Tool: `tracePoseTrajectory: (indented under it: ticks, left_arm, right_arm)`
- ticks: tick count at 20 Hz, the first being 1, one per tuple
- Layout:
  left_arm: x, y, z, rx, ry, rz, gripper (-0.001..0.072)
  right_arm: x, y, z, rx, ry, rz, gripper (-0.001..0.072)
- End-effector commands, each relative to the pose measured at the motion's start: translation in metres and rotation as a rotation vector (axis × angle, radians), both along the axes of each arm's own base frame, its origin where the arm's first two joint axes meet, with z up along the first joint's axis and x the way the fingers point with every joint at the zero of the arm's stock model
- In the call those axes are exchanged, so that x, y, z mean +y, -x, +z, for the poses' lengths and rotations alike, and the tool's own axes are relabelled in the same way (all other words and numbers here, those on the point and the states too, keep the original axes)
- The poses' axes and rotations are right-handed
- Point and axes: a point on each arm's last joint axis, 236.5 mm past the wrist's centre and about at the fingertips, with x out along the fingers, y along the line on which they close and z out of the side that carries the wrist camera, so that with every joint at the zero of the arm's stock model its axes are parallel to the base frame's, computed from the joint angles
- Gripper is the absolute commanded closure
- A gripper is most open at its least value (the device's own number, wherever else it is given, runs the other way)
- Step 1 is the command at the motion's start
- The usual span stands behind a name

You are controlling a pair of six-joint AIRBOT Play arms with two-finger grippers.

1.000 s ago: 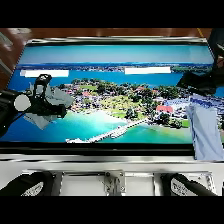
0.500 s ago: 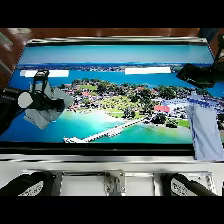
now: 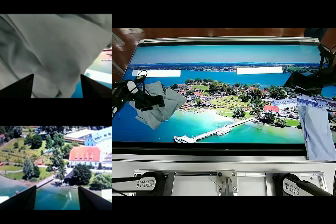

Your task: Fold the shirts.

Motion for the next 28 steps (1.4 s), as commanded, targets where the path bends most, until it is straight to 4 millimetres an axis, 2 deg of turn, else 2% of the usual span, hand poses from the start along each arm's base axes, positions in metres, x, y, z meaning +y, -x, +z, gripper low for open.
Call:
tracePoseTrajectory:
  ticks: [1,2,3,4,6,7,8,9,10,11,13,14,16,17,19,20,21,23,24,26,27,28]
  left_arm:
    - [0.0,0.006,-0.046,0.108,0.051,0.015,-0.0009]
    - [0.0,0.009,-0.053,0.129,0.054,0.014,0.0019]
    - [0.0,0.009,-0.056,0.136,0.055,0.016,0.0391]
    - [0.0,0.008,-0.054,0.13,0.054,0.003,0.0667]
    - [-0.009,-0.005,-0.029,0.074,0.064,-0.1,0.0673]
    - [-0.016,-0.016,-0.002,0.015,0.068,-0.145,0.0674]
    - [-0.026,-0.027,0.031,-0.062,0.067,-0.184,0.0674]
    - [-0.041,-0.036,0.074,-0.165,0.074,-0.213,0.0674]
    - [-0.062,-0.04,0.117,-0.268,0.103,-0.239,0.0674]
    - [-0.093,-0.036,0.166,-0.382,0.155,-0.278,0.0674]
    - [-0.156,-0.007,0.244,-0.566,0.262,-0.378,0.0674]
    - [-0.189,0.016,0.274,-0.621,0.321,-0.433,0.0674]
    - [-0.248,0.059,0.305,-0.656,0.432,-0.534,0.0674]
    - [-0.28,0.08,0.311,-0.65,0.484,-0.592,0.0674]
    - [-0.341,0.111,0.308,-0.626,0.576,-0.692,0.0674]
    - [-0.372,0.121,0.3,-0.621,0.615,-0.732,0.0674]
    - [-0.399,0.127,0.287,-0.607,0.642,-0.756,0.0673]
    - [-0.448,0.13,0.242,-0.536,0.66,-0.777,0.0673]
    - [-0.465,0.126,0.21,-0.482,0.648,-0.773,0.0673]
    - [-0.481,0.116,0.149,-0.36,0.624,-0.711,0.0672]
    - [-0.484,0.113,0.128,-0.31,0.626,-0.684,0.0671]
    - [-0.487,0.11,0.113,-0.264,0.645,-0.646,0.0612]
  right_arm:
    - [0.001,0.005,-0.005,0.032,0.0,0.012,0.0085]
    - [0.001,0.005,-0.005,0.032,-0.001,0.012,0.0085]
    - [0.001,0.005,-0.005,0.032,-0.001,0.012,0.0085]
    - [0.001,0.006,-0.005,0.034,-0.001,0.013,0.0085]
    - [0.001,0.006,-0.005,0.036,0.0,0.016,0.0085]
    - [0.001,0.006,-0.005,0.03,0.008,0.031,0.0085]
    - [0.001,0.006,-0.005,0.023,0.017,0.05,0.0085]
    - [0.0,0.004,-0.004,0.011,0.029,0.07,0.0085]
    - [0.0,0.003,-0.004,-0.001,0.042,0.095,0.0085]
    - [0.0,0.002,-0.004,-0.015,0.059,0.127,0.0085]
    - [-0.002,0.002,-0.004,-0.025,0.085,0.171,0.0085]
    - [-0.002,0.003,-0.004,-0.024,0.086,0.173,0.0085]
    - [0.001,0.011,-0.007,0.013,0.078,0.186,0.0085]
    - [0.003,0.019,-0.01,0.045,0.068,0.199,0.0085]
    - [0.007,0.04,-0.015,0.13,0.052,0.23,0.0085]
    - [0.009,0.051,-0.017,0.176,0.042,0.246,0.0085]
    - [0.01,0.059,-0.018,0.207,0.036,0.256,0.0086]
    - [0.009,0.063,-0.019,0.224,0.037,0.259,0.0086]
    - [0.007,0.065,-0.02,0.233,0.044,0.258,0.0085]
    - [-0.005,0.069,-0.024,0.263,0.092,0.233,0.0085]
    - [-0.014,0.07,-0.026,0.276,0.124,0.207,0.0086]
    - [-0.022,0.07,-0.027,0.285,0.151,0.183,0.0085]
